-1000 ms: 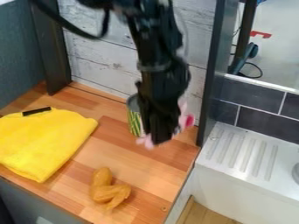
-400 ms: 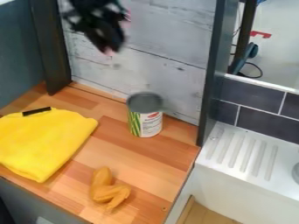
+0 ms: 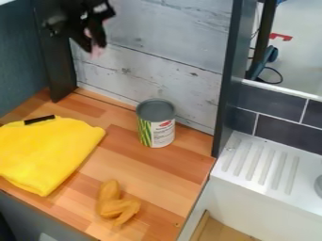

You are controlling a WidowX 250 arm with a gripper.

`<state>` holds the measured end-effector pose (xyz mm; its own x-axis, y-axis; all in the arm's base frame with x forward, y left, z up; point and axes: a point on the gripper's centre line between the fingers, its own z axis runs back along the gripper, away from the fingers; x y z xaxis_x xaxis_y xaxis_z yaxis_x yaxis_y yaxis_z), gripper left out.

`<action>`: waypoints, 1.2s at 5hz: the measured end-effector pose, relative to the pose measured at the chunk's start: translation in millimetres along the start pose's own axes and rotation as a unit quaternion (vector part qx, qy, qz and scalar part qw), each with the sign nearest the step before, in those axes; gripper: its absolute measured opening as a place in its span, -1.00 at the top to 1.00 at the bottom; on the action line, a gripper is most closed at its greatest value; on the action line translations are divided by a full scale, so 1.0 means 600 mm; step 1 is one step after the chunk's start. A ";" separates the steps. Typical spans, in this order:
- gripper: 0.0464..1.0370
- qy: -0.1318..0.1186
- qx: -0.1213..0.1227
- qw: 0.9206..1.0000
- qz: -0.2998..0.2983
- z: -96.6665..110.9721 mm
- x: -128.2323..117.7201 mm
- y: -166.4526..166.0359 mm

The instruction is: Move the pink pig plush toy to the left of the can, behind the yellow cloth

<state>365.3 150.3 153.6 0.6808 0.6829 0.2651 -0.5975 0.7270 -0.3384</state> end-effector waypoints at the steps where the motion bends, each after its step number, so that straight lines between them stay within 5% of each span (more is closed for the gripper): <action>1: 0.48 -0.040 0.049 0.993 0.102 -0.013 0.013 0.017; 2: 0.48 -0.061 0.071 0.978 0.188 -0.042 0.010 0.039; 4: 0.48 -0.104 0.048 0.944 0.308 -0.087 0.002 0.049; 6: 0.48 -0.158 0.149 0.909 0.355 -0.145 -0.041 0.041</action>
<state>371.1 145.1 60.3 -0.0484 0.9400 0.3379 -0.9592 0.0506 -0.2780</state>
